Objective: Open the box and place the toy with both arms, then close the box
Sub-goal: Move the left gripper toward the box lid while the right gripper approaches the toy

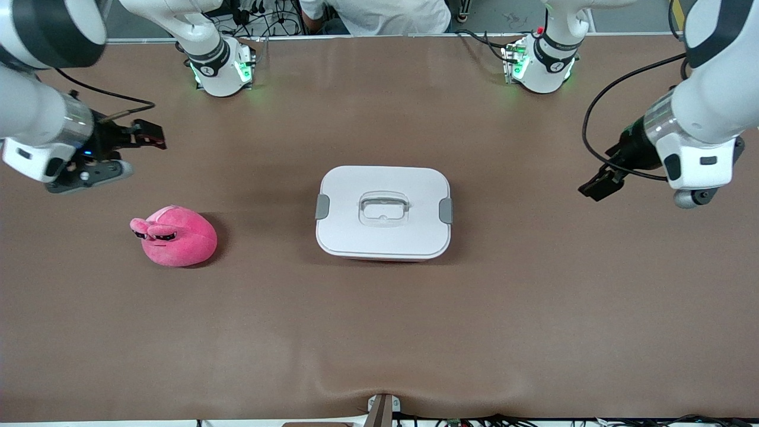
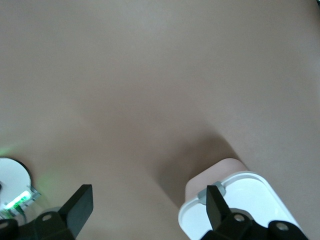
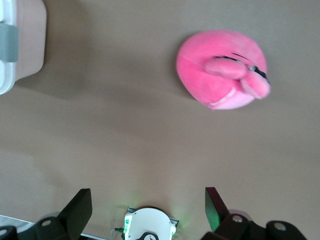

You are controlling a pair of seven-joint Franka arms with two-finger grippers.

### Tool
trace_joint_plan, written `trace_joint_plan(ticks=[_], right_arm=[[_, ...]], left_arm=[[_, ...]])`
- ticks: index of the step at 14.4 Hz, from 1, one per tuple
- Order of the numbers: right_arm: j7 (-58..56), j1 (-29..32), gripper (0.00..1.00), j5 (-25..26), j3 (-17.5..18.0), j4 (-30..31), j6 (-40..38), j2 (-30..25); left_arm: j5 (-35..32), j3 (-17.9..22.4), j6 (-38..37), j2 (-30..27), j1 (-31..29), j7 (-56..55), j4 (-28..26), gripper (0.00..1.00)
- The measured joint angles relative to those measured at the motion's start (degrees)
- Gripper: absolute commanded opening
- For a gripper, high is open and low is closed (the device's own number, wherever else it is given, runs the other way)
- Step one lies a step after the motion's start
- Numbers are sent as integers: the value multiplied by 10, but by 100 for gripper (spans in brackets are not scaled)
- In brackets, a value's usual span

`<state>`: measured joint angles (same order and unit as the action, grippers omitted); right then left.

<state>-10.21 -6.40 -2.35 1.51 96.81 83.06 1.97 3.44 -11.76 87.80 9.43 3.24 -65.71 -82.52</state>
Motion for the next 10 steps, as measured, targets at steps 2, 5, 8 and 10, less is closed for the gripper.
trace_joint_plan(ticks=[2,5,8,10], right_arm=[[-1,-34,100,0,1,15,21,0],[-11,-56,100,0,1,27,41,0],[-42,-56,100,0,-2,39,56,0],[-67,-55,100,0,-5,50,67,0]], left_arm=[[7,-7,10,8,4,-38,0,100],[9,-9,22,19,21,-96,0,100],[9,-10,42,32,50,-171,0,100],[9,-11,55,40,68,-214,0,100]])
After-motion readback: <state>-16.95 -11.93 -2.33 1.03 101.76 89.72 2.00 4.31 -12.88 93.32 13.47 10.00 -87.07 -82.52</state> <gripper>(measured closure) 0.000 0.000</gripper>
